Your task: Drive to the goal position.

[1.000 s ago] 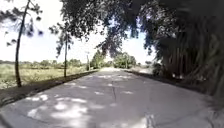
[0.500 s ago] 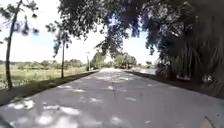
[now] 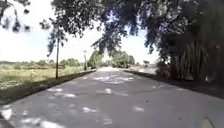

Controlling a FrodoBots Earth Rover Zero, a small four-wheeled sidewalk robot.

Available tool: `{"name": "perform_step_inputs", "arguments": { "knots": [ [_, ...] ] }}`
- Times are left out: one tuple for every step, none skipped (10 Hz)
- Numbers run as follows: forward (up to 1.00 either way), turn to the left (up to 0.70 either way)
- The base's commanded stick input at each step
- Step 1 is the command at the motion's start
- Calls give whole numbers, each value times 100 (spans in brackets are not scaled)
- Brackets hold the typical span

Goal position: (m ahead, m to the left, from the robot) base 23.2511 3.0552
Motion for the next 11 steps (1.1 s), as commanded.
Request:
{"name": "perform_step_inputs", "arguments": {
  "knots": [
    [70, 0],
    [70, 0],
    [70, 0],
    [70, 0],
    [70, 0],
    [70, 0],
    [70, 0],
    [70, 0],
    [70, 0],
    [70, 0],
    [70, 0]
  ]
}}
